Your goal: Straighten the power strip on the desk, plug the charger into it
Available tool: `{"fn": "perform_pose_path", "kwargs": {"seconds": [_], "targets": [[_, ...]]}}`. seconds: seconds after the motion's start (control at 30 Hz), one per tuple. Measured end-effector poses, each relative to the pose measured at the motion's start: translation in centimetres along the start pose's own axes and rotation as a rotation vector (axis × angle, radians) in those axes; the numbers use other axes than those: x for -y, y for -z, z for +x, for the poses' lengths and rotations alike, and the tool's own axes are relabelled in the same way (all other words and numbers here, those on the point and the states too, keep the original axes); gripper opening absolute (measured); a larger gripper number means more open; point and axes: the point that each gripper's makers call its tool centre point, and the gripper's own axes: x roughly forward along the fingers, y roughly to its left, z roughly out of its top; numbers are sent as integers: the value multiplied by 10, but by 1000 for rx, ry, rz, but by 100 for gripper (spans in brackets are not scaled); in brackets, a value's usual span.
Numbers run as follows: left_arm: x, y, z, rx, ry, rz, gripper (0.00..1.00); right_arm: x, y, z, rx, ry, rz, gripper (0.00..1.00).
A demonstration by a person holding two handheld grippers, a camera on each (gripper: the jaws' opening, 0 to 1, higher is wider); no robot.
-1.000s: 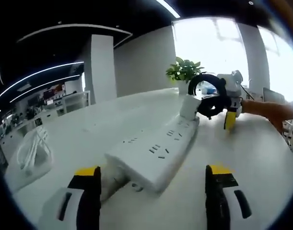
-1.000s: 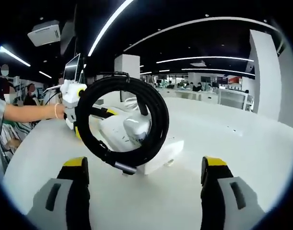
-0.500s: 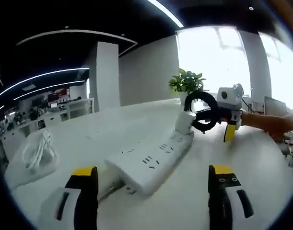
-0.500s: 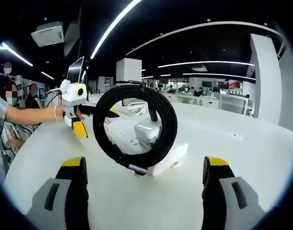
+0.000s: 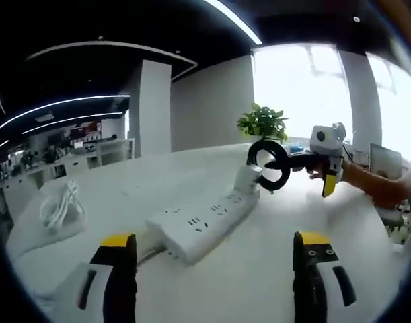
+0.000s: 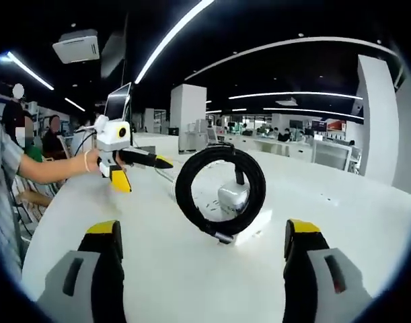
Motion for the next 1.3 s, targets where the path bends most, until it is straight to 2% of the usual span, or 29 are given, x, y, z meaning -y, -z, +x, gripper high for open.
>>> {"fn": "perform_pose_path", "kwargs": {"seconds": [0.17,0.27,0.47,0.6,0.8,1.03,1.3], "targets": [[8,-7,-14,53,-13,3,96,-6,-7,-13,22,15,-16,100],[10,-9,-21,73,-26,11,96,-4,-18,-22,68,49,-5,100],[16,-10,-32,88,-39,9,95,-1,-38,-41,173,79,88,100],[20,-12,-40,104,-44,6,95,6,-41,-52,204,118,130,100],[25,-17,-50,123,-62,6,95,6,-41,-66,211,152,143,100],[32,-23,-64,150,-78,-8,97,-5,-35,-82,191,186,151,100],[38,-19,-73,159,-94,-31,98,-17,-28,-93,157,214,132,100]]}}
